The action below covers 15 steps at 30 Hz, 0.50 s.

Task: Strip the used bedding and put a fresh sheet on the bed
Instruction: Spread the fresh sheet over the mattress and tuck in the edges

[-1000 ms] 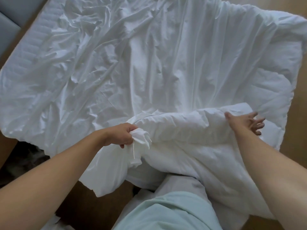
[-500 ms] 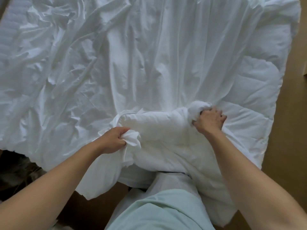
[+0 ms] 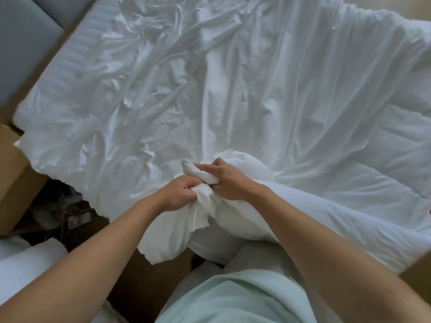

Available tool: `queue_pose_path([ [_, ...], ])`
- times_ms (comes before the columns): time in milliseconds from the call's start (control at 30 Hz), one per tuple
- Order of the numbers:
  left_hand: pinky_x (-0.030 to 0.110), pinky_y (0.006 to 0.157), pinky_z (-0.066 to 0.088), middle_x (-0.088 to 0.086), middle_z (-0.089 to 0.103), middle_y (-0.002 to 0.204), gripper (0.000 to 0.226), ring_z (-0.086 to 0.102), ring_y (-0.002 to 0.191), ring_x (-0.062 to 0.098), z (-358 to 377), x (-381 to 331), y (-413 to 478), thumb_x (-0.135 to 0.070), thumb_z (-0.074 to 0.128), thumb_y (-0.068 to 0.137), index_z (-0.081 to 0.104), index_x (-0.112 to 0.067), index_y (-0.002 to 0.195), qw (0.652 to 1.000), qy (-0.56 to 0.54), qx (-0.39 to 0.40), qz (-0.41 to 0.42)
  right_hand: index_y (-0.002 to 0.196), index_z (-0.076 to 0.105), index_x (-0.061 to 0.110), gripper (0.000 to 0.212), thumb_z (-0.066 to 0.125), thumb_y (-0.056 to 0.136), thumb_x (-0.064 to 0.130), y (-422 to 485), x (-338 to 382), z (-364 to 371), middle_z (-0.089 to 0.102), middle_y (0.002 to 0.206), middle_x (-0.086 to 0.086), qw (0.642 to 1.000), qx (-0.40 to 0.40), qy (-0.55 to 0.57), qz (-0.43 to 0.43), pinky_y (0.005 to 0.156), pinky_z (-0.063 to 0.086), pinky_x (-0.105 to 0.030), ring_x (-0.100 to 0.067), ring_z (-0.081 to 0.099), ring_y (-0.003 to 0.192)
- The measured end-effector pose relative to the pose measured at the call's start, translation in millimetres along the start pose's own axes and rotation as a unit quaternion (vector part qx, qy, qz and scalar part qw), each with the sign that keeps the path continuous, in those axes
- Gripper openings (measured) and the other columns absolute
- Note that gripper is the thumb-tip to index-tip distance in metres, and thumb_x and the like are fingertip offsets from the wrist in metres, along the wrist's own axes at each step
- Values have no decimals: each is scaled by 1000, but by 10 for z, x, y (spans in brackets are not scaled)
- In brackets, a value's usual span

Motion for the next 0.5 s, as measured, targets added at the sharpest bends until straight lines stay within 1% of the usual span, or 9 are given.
queue_pose_path([
  [67, 31, 68, 43, 12, 59, 75, 28, 53, 70, 15, -39, 99, -101, -15, 50, 70, 72, -6, 85, 1000, -6, -5, -2, 135, 59, 44, 58, 63, 87, 11, 16, 4, 80, 50, 104, -4, 1000, 11, -24, -10, 93, 44, -35, -26, 55, 102],
  [133, 28, 66, 43, 8, 60, 74, 26, 54, 68, 14, -104, 171, -180, -13, 54, 71, 73, -5, 85, 999, -39, -24, -1, 126, 70, 33, 48, 63, 87, 6, 31, -4, 173, 56, 112, -9, 996, 45, -68, -27, 95, 45, -40, -28, 56, 107],
  [167, 28, 65, 43, 5, 59, 72, 22, 54, 67, 15, -134, 200, -204, -13, 55, 71, 73, -5, 82, 998, -57, -34, -2, 123, 72, 31, 46, 61, 87, 4, 28, -12, 239, 56, 113, -9, 992, 73, -97, -30, 95, 45, -42, -28, 56, 107],
  [200, 28, 64, 43, 1, 58, 70, 18, 54, 66, 14, -156, 227, -212, -12, 56, 71, 72, -10, 77, 997, -67, -41, -9, 121, 73, 32, 47, 60, 87, 2, 18, -12, 304, 55, 112, -7, 987, 100, -119, -29, 94, 45, -41, -27, 55, 105],
  [267, 26, 63, 43, -4, 58, 68, 20, 55, 66, 11, -124, 253, -202, -7, 55, 72, 71, -20, 70, 997, -66, -37, -22, 115, 75, 30, 47, 56, 87, -2, -19, 38, 385, 52, 105, -2, 984, 134, -117, -33, 91, 46, -38, -24, 53, 99],
  [333, 26, 63, 43, -4, 57, 67, 22, 54, 64, 10, -38, 259, -169, -1, 53, 73, 68, -16, 70, 997, -60, -21, -35, 109, 77, 28, 44, 55, 87, -3, -30, 96, 421, 58, 101, 2, 982, 163, -88, -39, 87, 46, -33, -22, 54, 94],
  [400, 28, 64, 41, -2, 54, 66, 14, 51, 63, 11, 19, 270, -144, 0, 51, 73, 64, -7, 71, 997, -58, -21, -45, 114, 74, 34, 42, 57, 89, 5, -46, 43, 490, 66, 109, 2, 971, 224, -79, -4, 91, 49, -34, -22, 58, 98],
  [467, 30, 66, 41, 0, 56, 71, 15, 52, 67, 13, 15, 308, -145, 4, 51, 77, 64, -3, 76, 995, -64, -49, -58, 117, 69, 43, 40, 66, 85, 19, -115, -86, 600, 65, 117, 3, 953, 295, -10, 71, 96, 50, -39, -22, 59, 105],
  [500, 29, 69, 44, 0, 58, 77, 20, 55, 72, 14, 11, 346, -160, 6, 50, 79, 67, -5, 80, 993, -71, -70, -66, 117, 67, 45, 40, 74, 80, 30, -156, -131, 658, 65, 117, 5, 942, 316, 32, 105, 96, 50, -40, -21, 59, 107],
])
Point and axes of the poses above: each hand's wrist, its own y-axis towards the middle knuckle, its own z-axis out of the palm, x = y × z, the point moved 9 cm from there along y, towards the middle knuckle
